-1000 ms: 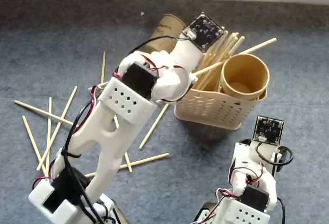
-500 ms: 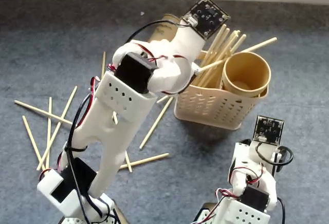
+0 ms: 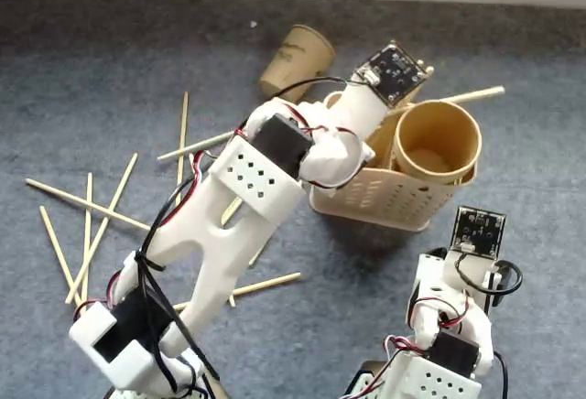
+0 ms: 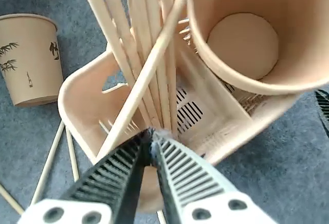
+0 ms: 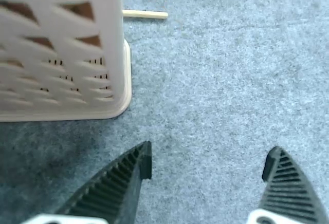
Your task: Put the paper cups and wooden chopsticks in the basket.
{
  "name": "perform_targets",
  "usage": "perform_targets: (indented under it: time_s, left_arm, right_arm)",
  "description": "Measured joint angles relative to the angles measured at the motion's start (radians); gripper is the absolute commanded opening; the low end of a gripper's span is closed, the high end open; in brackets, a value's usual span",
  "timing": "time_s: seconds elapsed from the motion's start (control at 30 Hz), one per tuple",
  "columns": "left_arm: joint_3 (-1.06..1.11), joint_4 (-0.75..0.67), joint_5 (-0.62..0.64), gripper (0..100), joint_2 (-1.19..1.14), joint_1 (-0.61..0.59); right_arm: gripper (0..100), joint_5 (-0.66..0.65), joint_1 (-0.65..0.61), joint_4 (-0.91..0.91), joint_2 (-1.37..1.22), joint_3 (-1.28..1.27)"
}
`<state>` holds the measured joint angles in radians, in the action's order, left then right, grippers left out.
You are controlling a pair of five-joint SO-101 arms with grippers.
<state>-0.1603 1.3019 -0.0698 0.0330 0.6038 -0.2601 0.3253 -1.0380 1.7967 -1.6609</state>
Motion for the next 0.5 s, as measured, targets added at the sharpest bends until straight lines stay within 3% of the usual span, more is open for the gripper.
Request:
perform_targets:
  time_s: [0.27, 0.5]
  left_arm:
    - [-0.028, -0.025, -0.046, 2, -0.002, 0.012]
    - [-0.259, 0.100, -0.055, 18, -0.002, 0.032]
  right_arm:
    - [33.6, 0.000, 0.000, 0.000, 0.000, 0.000]
    - [33.6, 0.000, 0.000, 0.000, 0.000, 0.000]
